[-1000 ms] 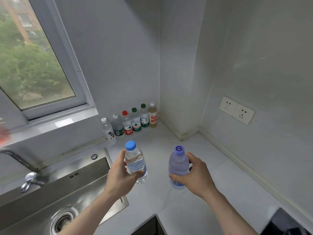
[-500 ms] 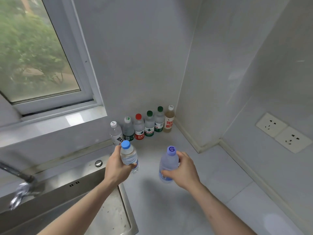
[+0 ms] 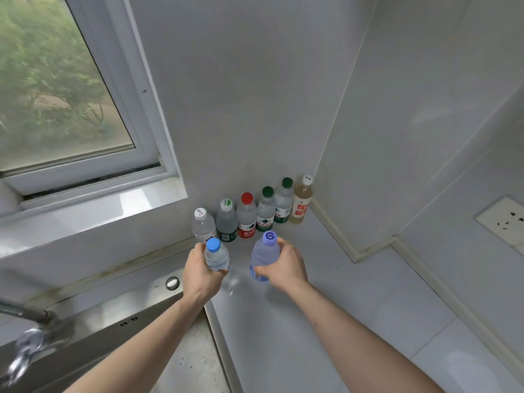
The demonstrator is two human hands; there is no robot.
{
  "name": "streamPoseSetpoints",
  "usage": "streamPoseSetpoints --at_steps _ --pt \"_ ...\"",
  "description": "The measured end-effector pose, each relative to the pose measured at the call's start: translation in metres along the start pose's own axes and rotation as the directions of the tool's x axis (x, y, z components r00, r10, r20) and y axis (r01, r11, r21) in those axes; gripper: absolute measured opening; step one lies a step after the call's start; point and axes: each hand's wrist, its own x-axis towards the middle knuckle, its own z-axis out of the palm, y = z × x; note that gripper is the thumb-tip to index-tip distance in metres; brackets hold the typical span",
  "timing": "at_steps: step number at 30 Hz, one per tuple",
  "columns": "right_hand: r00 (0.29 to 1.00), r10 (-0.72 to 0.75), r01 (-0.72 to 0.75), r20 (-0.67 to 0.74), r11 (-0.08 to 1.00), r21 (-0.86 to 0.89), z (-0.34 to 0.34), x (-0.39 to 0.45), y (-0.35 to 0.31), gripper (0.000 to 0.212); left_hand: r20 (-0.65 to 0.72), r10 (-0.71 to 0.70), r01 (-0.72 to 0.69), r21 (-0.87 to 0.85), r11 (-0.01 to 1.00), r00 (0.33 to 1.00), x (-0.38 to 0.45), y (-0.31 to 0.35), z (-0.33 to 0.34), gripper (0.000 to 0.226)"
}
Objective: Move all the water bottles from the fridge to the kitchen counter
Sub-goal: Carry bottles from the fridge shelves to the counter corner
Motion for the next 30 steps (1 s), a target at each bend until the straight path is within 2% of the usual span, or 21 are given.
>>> streamPoseSetpoints --at_steps 8,14,22,30 --pt "0.999 -0.002 0.005 0.04 0.997 -0.078 0.04 0.041 -0.027 0.069 -0.004 -0.03 0.03 -0.014 0.999 1.0 0.03 -0.008 0.006 0.052" --pt "0.998 0.025 -0.016 0.061 0.991 -0.133 0.063 0.061 -0.036 0.04 -0.008 -0.008 0.008 -0.016 1.0 1.0 0.041 -0.01 0.007 0.053" --pt "0.996 0.069 -0.069 0.052 0.998 -0.012 0.084 0.07 -0.033 0.052 -0.043 -0.035 0.033 -0.049 0.998 0.998 0.044 -0.008 0.008 0.055" --pt "0.996 0.028 -0.033 0.087 0.998 0.058 0.071 0.055 -0.026 0.069 -0.019 -0.085 0.083 -0.074 0.994 0.996 0.041 -0.008 0.002 0.069"
